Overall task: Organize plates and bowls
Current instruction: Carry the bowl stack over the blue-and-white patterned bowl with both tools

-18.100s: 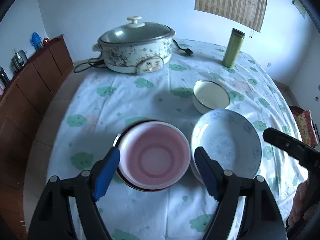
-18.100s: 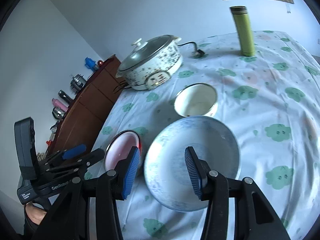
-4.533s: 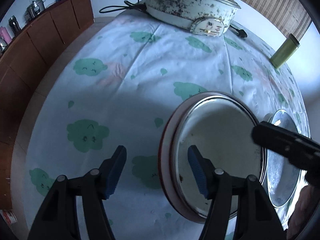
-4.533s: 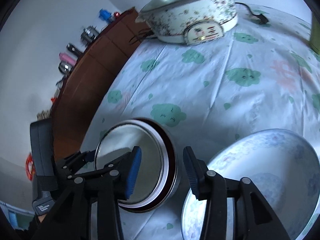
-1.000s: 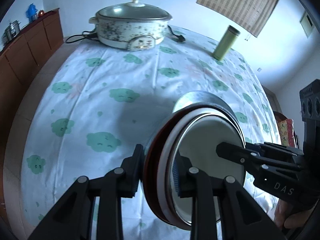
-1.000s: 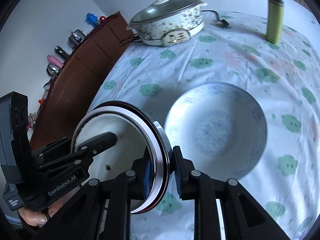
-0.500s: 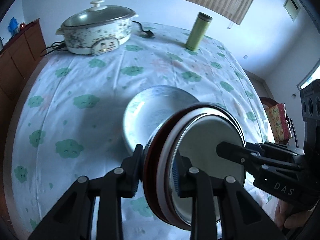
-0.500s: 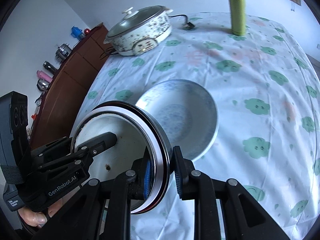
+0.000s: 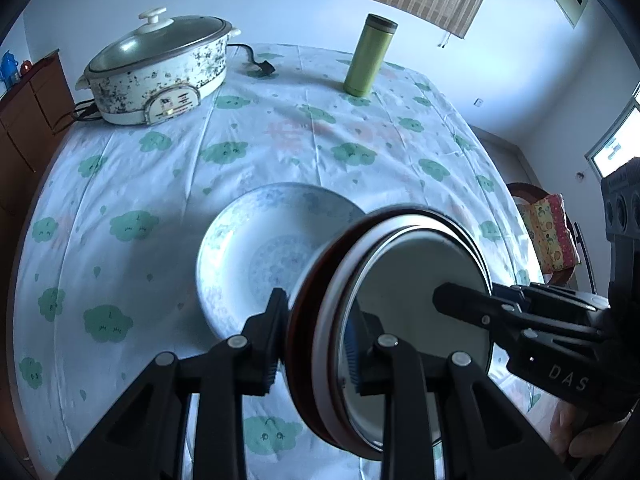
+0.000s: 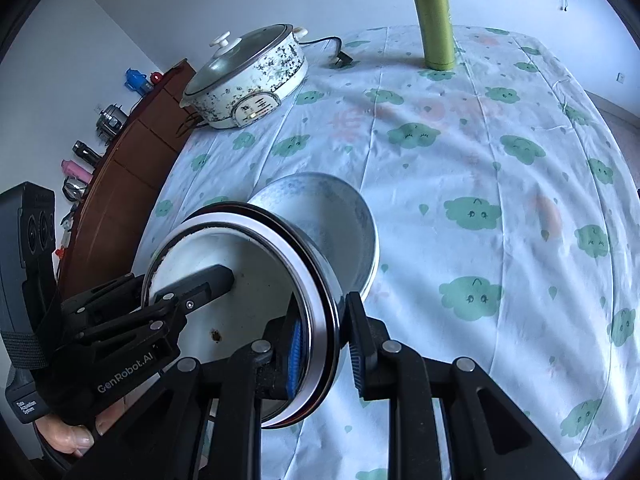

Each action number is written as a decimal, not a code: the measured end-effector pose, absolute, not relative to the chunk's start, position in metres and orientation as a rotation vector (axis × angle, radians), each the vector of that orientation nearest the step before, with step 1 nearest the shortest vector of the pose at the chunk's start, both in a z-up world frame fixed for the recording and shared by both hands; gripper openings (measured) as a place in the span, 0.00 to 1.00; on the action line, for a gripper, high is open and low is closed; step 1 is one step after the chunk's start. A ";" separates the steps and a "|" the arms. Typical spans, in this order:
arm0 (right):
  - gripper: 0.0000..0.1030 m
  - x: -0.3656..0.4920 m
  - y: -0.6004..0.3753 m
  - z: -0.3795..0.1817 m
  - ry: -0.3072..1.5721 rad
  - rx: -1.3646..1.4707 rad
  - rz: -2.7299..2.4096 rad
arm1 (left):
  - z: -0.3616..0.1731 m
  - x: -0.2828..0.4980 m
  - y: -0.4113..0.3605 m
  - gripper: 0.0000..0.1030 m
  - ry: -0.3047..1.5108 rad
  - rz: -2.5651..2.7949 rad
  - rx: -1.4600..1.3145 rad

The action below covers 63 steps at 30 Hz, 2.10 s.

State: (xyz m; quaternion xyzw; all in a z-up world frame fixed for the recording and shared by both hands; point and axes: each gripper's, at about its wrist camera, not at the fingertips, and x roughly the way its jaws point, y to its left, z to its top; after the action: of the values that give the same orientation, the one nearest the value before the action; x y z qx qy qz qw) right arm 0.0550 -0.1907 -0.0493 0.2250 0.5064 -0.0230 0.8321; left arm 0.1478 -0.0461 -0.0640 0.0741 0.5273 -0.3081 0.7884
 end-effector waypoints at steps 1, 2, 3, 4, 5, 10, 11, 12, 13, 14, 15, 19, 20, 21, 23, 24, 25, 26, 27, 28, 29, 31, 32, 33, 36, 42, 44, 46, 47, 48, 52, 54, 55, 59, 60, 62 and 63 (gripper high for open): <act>0.22 0.057 -0.192 -0.049 1.073 0.476 -0.049 | -0.064 0.150 -0.048 0.25 1.137 -0.664 0.159; 0.22 0.058 -0.193 -0.049 1.073 0.475 -0.050 | -0.065 0.151 -0.048 0.25 1.137 -0.664 0.157; 0.22 0.060 -0.194 -0.049 1.074 0.473 -0.050 | -0.065 0.153 -0.049 0.25 1.138 -0.663 0.157; 0.22 0.062 -0.195 -0.049 1.075 0.473 -0.050 | -0.066 0.156 -0.050 0.25 1.140 -0.664 0.157; 0.22 0.065 -0.196 -0.050 1.077 0.472 -0.050 | -0.066 0.157 -0.051 0.25 1.141 -0.664 0.156; 0.22 0.074 -0.201 -0.054 1.087 0.468 -0.056 | -0.072 0.168 -0.058 0.25 1.157 -0.670 0.152; 0.22 0.075 -0.202 -0.055 1.090 0.469 -0.058 | -0.073 0.170 -0.059 0.25 1.160 -0.671 0.152; 0.22 0.077 -0.204 -0.056 1.093 0.470 -0.061 | -0.075 0.172 -0.060 0.25 1.163 -0.673 0.152; 0.22 0.079 -0.205 -0.057 1.095 0.470 -0.064 | -0.076 0.173 -0.062 0.25 1.167 -0.676 0.153; 0.22 0.080 -0.206 -0.057 1.097 0.471 -0.067 | -0.077 0.175 -0.064 0.25 1.169 -0.677 0.155; 0.22 0.081 -0.208 -0.058 1.100 0.474 -0.069 | -0.078 0.176 -0.065 0.25 1.170 -0.678 0.157; 0.22 0.087 -0.212 -0.063 1.111 0.481 -0.074 | -0.083 0.182 -0.068 0.25 1.184 -0.681 0.158; 0.22 0.089 -0.213 -0.065 1.114 0.482 -0.075 | -0.084 0.184 -0.069 0.25 1.187 -0.680 0.159; 0.22 0.090 -0.213 -0.066 1.117 0.483 -0.076 | -0.086 0.185 -0.070 0.25 1.190 -0.679 0.161; 0.22 0.093 -0.214 -0.068 1.122 0.484 -0.076 | -0.088 0.188 -0.071 0.25 1.197 -0.678 0.161; 0.22 0.094 -0.215 -0.070 1.125 0.485 -0.077 | -0.089 0.189 -0.072 0.25 1.201 -0.678 0.161; 0.22 0.095 -0.215 -0.071 1.127 0.486 -0.077 | -0.090 0.190 -0.072 0.25 1.205 -0.679 0.160; 0.22 0.096 -0.216 -0.072 1.130 0.488 -0.078 | -0.091 0.191 -0.073 0.25 1.207 -0.679 0.160; 0.22 0.097 -0.217 -0.073 1.132 0.489 -0.079 | -0.092 0.192 -0.074 0.25 1.209 -0.679 0.160; 0.22 0.098 -0.217 -0.073 1.133 0.491 -0.079 | -0.093 0.194 -0.074 0.25 1.212 -0.680 0.160; 0.22 0.099 -0.218 -0.074 1.135 0.492 -0.080 | -0.093 0.195 -0.075 0.25 1.214 -0.680 0.160; 0.22 0.101 -0.218 -0.074 1.137 0.493 -0.080 | -0.093 0.198 -0.075 0.25 1.215 -0.678 0.159; 0.22 0.101 -0.218 -0.074 1.135 0.493 -0.079 | -0.093 0.198 -0.074 0.25 1.212 -0.677 0.158; 0.22 0.102 -0.218 -0.074 1.134 0.492 -0.077 | -0.092 0.199 -0.073 0.25 1.211 -0.676 0.155; 0.22 0.109 -0.215 -0.072 1.128 0.487 -0.067 | -0.089 0.205 -0.069 0.25 1.202 -0.666 0.153; 0.22 0.128 -0.207 -0.060 1.109 0.455 -0.041 | -0.075 0.218 -0.060 0.25 1.164 -0.637 0.141; 0.22 0.133 -0.205 -0.053 1.098 0.442 -0.032 | -0.071 0.220 -0.057 0.25 1.153 -0.631 0.136; 0.22 0.135 -0.203 -0.049 1.093 0.431 -0.023 | -0.068 0.221 -0.054 0.25 1.145 -0.624 0.135; 0.22 0.137 -0.202 -0.049 1.095 0.426 -0.016 | -0.069 0.221 -0.053 0.25 1.148 -0.621 0.135; 0.22 0.137 -0.201 -0.050 1.100 0.425 -0.012 | -0.071 0.221 -0.052 0.25 1.154 -0.618 0.135; 0.22 0.135 -0.199 -0.063 1.140 0.438 -0.003 | -0.087 0.217 -0.051 0.25 1.202 -0.607 0.136; 0.22 0.133 -0.198 -0.073 1.167 0.445 -0.005 | -0.094 0.214 -0.050 0.25 1.224 -0.604 0.134; 0.22 0.133 -0.198 -0.076 1.176 0.448 -0.006 | -0.098 0.214 -0.050 0.25 1.237 -0.603 0.134; 0.22 0.132 -0.198 -0.087 1.201 0.460 -0.010 | -0.106 0.212 -0.050 0.25 1.252 -0.601 0.135; 0.22 0.132 -0.198 -0.088 1.204 0.461 -0.011 | -0.107 0.212 -0.050 0.25 1.254 -0.602 0.135; 0.22 0.132 -0.198 -0.091 1.209 0.466 -0.014 | -0.110 0.213 -0.050 0.25 1.260 -0.601 0.135; 0.22 0.133 -0.197 -0.092 1.212 0.467 -0.014 | -0.111 0.213 -0.050 0.25 1.263 -0.599 0.136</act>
State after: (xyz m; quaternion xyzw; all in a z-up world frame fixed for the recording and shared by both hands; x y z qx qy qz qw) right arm 0.1325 -0.1975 -0.0925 0.2175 0.5642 -0.0067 0.7964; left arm 0.2132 -0.0501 -0.1113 0.0624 0.5809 -0.2756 0.7634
